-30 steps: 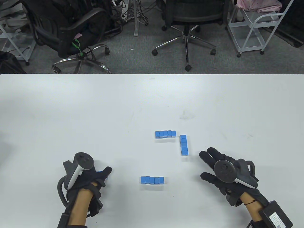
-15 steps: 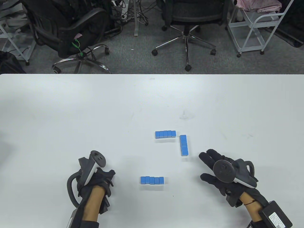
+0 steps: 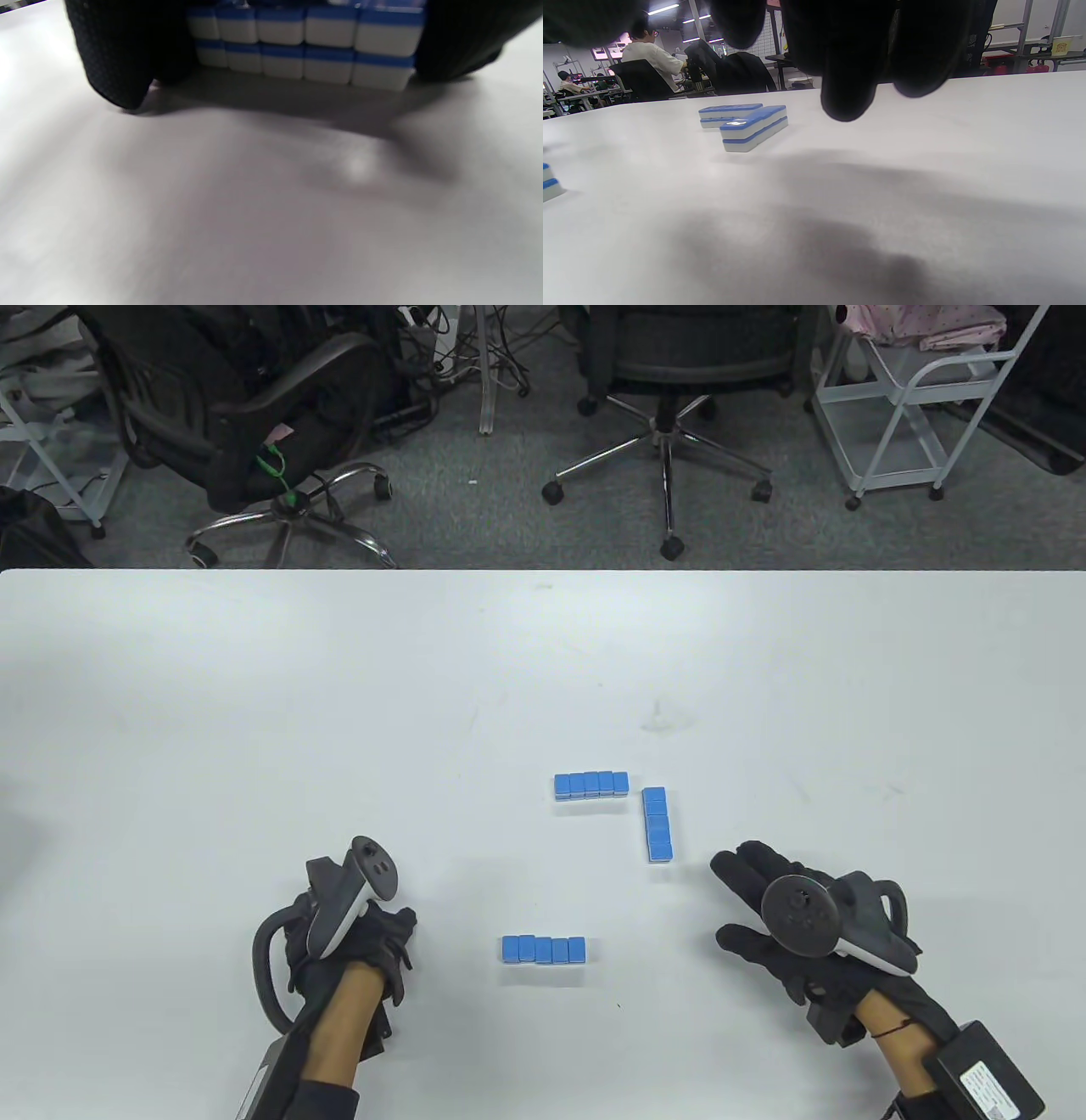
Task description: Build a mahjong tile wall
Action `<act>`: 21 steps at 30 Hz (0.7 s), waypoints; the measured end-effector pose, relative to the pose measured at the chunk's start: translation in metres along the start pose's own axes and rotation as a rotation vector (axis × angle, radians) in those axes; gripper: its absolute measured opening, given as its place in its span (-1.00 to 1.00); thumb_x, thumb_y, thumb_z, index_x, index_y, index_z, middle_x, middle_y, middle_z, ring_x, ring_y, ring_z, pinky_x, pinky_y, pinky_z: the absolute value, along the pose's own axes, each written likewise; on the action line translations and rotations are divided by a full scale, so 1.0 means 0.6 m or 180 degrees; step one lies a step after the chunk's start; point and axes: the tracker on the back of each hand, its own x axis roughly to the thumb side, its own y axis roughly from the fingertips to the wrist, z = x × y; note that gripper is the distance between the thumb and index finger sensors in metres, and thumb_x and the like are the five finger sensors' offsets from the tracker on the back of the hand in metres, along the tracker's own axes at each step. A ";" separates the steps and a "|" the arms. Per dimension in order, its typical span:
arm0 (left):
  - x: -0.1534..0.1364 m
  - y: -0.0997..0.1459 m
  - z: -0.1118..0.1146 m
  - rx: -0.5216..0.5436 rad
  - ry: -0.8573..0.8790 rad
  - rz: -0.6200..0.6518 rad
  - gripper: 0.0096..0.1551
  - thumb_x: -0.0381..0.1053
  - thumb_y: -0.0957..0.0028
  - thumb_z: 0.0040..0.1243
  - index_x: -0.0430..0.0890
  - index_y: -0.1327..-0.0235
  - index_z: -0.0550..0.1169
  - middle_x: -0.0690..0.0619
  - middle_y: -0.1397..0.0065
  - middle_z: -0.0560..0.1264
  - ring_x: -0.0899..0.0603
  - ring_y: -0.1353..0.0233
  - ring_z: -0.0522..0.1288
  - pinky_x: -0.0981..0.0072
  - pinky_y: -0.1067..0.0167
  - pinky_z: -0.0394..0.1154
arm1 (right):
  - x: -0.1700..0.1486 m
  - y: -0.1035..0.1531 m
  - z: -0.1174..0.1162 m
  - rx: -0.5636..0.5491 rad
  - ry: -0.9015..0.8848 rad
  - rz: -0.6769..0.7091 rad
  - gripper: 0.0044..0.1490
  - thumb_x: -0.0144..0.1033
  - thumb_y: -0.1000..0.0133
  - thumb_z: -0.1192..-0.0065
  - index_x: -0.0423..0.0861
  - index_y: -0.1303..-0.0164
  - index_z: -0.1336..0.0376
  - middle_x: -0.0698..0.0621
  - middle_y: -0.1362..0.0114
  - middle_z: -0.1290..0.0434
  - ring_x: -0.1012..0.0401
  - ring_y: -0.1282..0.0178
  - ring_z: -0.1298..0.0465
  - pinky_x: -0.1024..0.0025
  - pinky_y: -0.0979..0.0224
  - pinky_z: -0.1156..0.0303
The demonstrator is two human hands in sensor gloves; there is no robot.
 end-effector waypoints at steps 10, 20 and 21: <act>0.105 -0.048 -0.038 0.0375 -0.0655 0.1219 0.19 0.58 0.18 0.11 -0.07 -0.59 0.16 -0.31 -0.56 0.16 -0.47 -0.42 0.31 -0.17 -0.43 0.46 | -0.012 -0.004 -0.004 0.0009 -0.0094 -0.0071 -0.01 0.32 0.23 -0.08 0.14 -0.43 -0.06 -0.09 -0.62 -0.21 -0.02 -0.41 -0.49 -0.16 -0.48 -0.37; 0.230 -0.042 -0.057 0.0470 -0.1275 0.2438 0.15 0.52 0.21 0.20 0.02 -0.60 0.16 -0.22 -0.63 0.12 -0.42 -0.49 0.30 -0.21 -0.51 0.39 | -0.017 -0.010 -0.012 0.0106 -0.0127 -0.0087 -0.03 0.30 0.22 -0.09 0.13 -0.41 -0.10 -0.09 -0.60 -0.24 -0.02 -0.40 -0.50 -0.15 -0.47 -0.37; 0.235 -0.042 -0.059 0.0477 -0.1300 0.2503 0.16 0.52 0.22 0.22 0.02 -0.60 0.18 -0.21 -0.63 0.13 -0.42 -0.49 0.31 -0.20 -0.51 0.40 | -0.017 -0.010 -0.013 0.0117 -0.0127 -0.0093 -0.04 0.30 0.22 -0.09 0.13 -0.41 -0.11 -0.09 -0.60 -0.24 -0.02 -0.40 -0.50 -0.15 -0.47 -0.37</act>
